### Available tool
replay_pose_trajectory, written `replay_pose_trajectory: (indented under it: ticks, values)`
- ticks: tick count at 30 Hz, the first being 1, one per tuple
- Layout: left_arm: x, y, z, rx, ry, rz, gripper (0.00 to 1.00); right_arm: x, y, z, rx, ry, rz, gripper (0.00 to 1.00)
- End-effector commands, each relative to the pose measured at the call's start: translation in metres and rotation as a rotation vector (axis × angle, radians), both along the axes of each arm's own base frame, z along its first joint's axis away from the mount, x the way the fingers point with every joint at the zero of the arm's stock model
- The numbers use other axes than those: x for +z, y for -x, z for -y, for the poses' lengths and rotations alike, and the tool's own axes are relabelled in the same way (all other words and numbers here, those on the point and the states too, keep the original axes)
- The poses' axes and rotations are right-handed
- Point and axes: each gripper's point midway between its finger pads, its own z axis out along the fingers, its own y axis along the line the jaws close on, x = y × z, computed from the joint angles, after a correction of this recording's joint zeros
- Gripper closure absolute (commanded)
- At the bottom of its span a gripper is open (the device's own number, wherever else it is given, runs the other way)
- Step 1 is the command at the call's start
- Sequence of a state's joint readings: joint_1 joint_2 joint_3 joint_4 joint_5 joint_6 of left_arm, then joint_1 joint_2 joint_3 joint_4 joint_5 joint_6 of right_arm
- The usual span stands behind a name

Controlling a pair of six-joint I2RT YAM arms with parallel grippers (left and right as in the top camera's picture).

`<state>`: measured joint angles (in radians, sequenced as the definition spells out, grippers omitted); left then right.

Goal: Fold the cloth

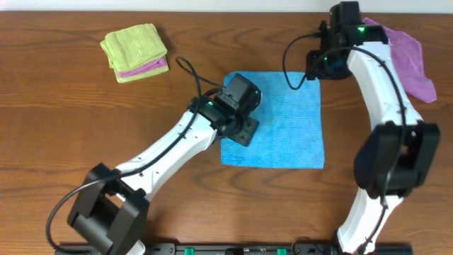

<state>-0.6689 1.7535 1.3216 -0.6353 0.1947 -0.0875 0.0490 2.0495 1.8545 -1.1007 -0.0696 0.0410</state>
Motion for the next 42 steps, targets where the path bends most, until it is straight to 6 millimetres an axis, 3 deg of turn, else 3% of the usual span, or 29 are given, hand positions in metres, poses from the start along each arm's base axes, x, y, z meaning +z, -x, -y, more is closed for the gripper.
replay_pose_trajectory:
  ticks: [1, 6, 11, 13, 17, 21, 26, 28, 31, 34, 42]
  values:
    - [0.005, -0.013, -0.015, 0.042, 0.012, -0.005, 0.02, 0.037, 0.007, 0.005, 0.017, 0.015, 0.059, 0.45]
    - [0.026, -0.018, -0.012, 0.029, 0.300, -0.151, 0.05, 0.084, 0.031, 0.013, -0.004, 0.012, 0.133, 0.36]
    - [0.062, -0.048, -0.008, 0.024, 0.543, -0.112, 0.05, 0.120, 0.061, 0.016, 0.004, 0.026, 0.214, 0.05]
    - [0.073, -0.052, -0.005, 0.004, 0.603, -0.102, 0.05, 0.127, 0.074, 0.018, 0.001, 0.033, 0.235, 0.01]
    - [0.075, -0.056, -0.016, 0.053, 0.594, -0.109, 0.05, 0.136, 0.102, 0.026, -0.017, 0.070, 0.292, 0.01]
    - [0.068, -0.038, -0.061, 0.186, 0.357, -0.092, 0.05, 0.135, 0.132, 0.026, -0.020, 0.066, 0.376, 0.01]
    - [0.103, 0.008, -0.096, 0.200, 0.235, -0.011, 0.05, 0.120, 0.162, 0.021, -0.034, 0.018, 0.432, 0.01]
    - [0.106, 0.025, -0.105, 0.204, 0.230, 0.021, 0.05, 0.103, 0.174, 0.014, -0.037, -0.031, 0.398, 0.01]
    - [0.078, 0.046, -0.115, 0.269, 0.238, -0.001, 0.04, 0.072, 0.187, 0.003, -0.054, -0.106, 0.312, 0.01]
    - [0.047, 0.055, -0.108, 0.296, 0.308, -0.050, 0.05, 0.053, 0.188, -0.001, -0.094, -0.151, 0.271, 0.01]
    - [0.015, 0.034, -0.094, 0.324, 0.362, -0.085, 0.05, -0.006, 0.193, -0.002, -0.174, -0.169, 0.120, 0.01]
